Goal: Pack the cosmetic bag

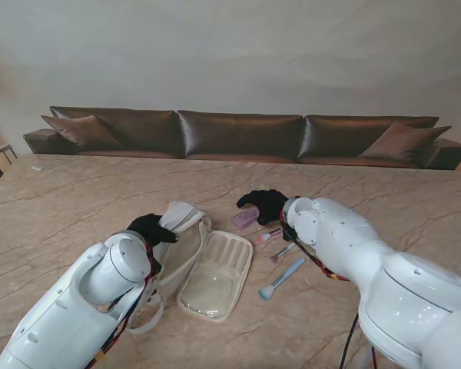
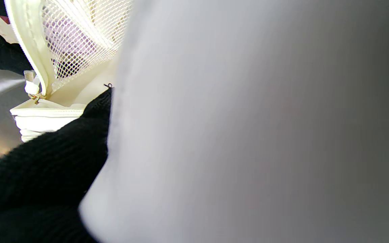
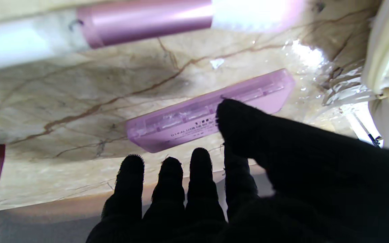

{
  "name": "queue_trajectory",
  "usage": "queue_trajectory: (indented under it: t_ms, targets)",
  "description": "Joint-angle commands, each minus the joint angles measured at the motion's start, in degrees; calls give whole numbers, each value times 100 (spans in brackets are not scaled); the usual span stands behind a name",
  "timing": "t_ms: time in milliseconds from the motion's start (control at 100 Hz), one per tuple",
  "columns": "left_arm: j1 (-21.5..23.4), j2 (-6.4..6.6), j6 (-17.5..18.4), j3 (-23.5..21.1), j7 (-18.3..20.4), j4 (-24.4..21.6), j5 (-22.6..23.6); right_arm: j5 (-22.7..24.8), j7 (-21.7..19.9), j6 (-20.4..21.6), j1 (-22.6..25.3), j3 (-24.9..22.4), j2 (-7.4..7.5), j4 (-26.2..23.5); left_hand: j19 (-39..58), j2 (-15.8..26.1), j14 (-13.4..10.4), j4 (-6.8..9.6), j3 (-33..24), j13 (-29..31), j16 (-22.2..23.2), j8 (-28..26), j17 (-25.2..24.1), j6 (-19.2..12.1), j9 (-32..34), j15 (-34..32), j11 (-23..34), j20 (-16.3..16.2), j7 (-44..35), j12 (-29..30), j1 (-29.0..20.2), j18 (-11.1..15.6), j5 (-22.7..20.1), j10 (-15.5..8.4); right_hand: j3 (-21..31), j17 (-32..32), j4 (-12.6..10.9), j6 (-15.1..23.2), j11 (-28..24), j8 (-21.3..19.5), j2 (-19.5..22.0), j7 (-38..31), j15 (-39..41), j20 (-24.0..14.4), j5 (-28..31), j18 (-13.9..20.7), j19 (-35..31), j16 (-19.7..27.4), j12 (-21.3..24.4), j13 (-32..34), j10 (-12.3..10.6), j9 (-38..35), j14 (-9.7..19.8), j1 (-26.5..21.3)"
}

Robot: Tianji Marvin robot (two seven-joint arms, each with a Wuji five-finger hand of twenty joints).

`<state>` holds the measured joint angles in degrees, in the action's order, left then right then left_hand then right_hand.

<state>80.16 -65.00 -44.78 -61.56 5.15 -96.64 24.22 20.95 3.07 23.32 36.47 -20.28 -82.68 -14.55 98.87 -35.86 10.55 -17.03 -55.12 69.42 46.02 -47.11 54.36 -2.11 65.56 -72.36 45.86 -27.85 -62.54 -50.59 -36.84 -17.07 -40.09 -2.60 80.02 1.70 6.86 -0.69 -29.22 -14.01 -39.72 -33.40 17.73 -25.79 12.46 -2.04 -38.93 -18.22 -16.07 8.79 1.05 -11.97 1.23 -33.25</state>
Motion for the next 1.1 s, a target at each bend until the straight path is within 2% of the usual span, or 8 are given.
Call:
queue_trajectory:
  t_ms: [0, 220, 370, 450, 590, 710, 790, 1090]
  targets:
    - [72, 1, 19, -6, 52, -14, -30, 17, -2, -30, 34, 16, -43, -33, 681, 341, -169, 410, -782, 327, -46, -106, 153, -858, 623, -185, 483, 51, -575, -118, -362, 104, -284, -811, 296, 36, -102, -37, -124, 126, 14, 59, 79, -86, -139, 80, 37, -38, 16, -137, 12, 149, 36, -221]
    - [77, 20, 150, -35, 111, 10, -49, 97, 149, -80, 71, 115, -48, -29, 669, 346, -164, 407, -784, 322, -56, -122, 125, -885, 619, -158, 480, 54, -572, -120, -355, 105, -287, -819, 51, -18, -32, 415, -268, 9, -26, -111, 310, -182, -210, 40, -37, -207, -27, -26, -67, 51, -3, 337]
    - [93, 24, 157, -50, 117, -1, -25, 128, 182, -136, 94, 169, -53, -27, 664, 360, -164, 405, -775, 323, -58, -126, 116, -892, 609, -148, 476, 54, -557, -122, -350, 109, -276, -820, -118, -58, 27, 488, -320, -78, -13, -248, 405, -237, 85, -10, -105, -283, -45, 40, -58, -65, -29, 702]
    - [105, 18, 169, -65, 92, -5, -20, 133, 178, -154, 106, 187, -55, -27, 631, 395, -139, 390, -705, 311, -78, -141, 29, -894, 571, -65, 465, 50, -543, -135, -405, 101, -257, -814, -207, -65, 48, 746, -333, -152, -18, -301, 437, -250, 235, -74, -116, -312, -49, 166, -83, -183, -74, 687]
    - [114, 28, 209, -73, 112, -6, -6, 220, 354, -252, 141, 286, -58, -25, 597, 429, -139, 373, -640, 306, -85, -160, -24, -911, 542, 15, 448, 40, -528, -151, -426, 109, -237, -831, -402, -97, 129, 820, -329, -469, -58, -480, 460, -260, 658, -61, -175, -365, -67, 231, -83, -374, -93, 786]
    - [138, 37, 235, -82, 130, -23, 12, 344, 592, -374, 172, 416, -52, -23, 586, 434, -133, 371, -622, 308, -80, -169, -33, -923, 538, 50, 443, 29, -522, -163, -434, 114, -239, -835, -462, -251, 197, 978, -393, -973, -455, -689, 578, -269, 1040, -64, -399, -405, -119, 406, -98, -576, -90, 818]
    - [146, 37, 256, -87, 132, -22, 8, 354, 590, -576, 193, 446, -69, -21, 559, 442, -121, 366, -602, 304, -77, -174, -72, -916, 528, 93, 432, 24, -511, -172, -445, 116, -235, -832, -455, -360, 196, 1224, -394, -1265, -522, -833, 670, -604, 1140, -36, -979, -455, -134, 575, -107, -725, -102, 745]
    - [158, 48, 286, -95, 170, -1, -17, 425, 704, -742, 249, 558, -75, -16, 504, 455, -97, 357, -575, 305, -47, -193, -121, -915, 510, 214, 407, -17, -496, -198, -461, 102, -234, -809, -324, -450, 289, 1529, -429, -1526, -1212, -1077, 764, -790, 1427, -99, -1147, -536, -166, 715, -167, -988, -91, 731]
